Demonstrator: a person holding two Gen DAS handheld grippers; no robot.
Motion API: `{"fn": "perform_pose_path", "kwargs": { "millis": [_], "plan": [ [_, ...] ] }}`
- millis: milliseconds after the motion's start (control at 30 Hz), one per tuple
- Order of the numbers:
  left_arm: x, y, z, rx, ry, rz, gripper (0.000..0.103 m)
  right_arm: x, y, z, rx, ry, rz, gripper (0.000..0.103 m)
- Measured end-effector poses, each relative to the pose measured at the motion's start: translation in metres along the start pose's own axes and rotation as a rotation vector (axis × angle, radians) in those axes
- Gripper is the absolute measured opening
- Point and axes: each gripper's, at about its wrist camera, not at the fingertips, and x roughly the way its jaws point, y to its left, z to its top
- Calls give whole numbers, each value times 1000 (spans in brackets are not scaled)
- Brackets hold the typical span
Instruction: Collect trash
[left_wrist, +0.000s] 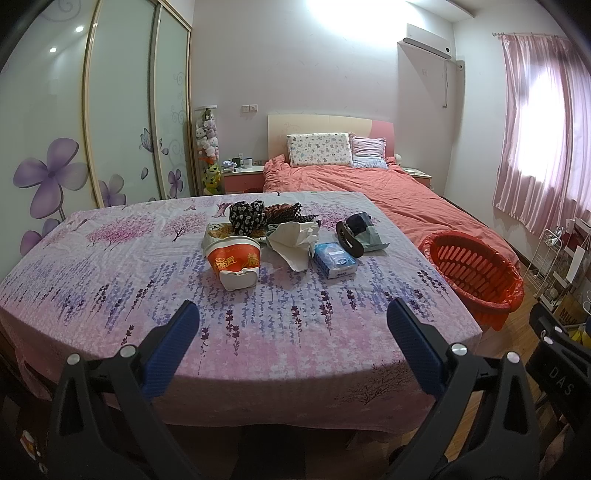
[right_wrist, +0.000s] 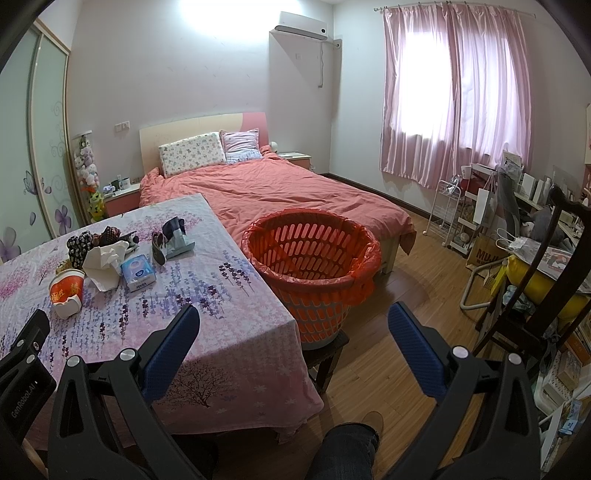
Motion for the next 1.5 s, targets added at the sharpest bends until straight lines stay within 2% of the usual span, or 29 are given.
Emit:
{"fn": "perform_pose_path", "kwargs": {
  "millis": [400,500,667,800,933,1100,1267,1367,1500],
  "plan": [
    [1,1,0,-2,5,3,99,3,0,0,0,-6,1,101],
    [3,6,3,-9,8,15,99,5,2,0,-4,-17,24,101],
    [34,35,5,-62,40,48,99,20,15,0,-30,-13,79,101],
    [56,62,7,-110,76,84,99,41,28,5,-43,33,134,101],
    [83,90,13,-149,106,118,98,62,47,12,-47,74,205,100],
    [111,110,25,-166,118,145,98,94,85,26,-72,113,319,90],
    [133,120,30,-165,128,151,98,133,134,29,-152,187,427,79],
    [140,121,29,-153,125,144,98,152,155,26,-190,239,461,76],
    [150,122,28,-154,140,123,98,174,176,19,-248,292,457,76]
  ]
}}
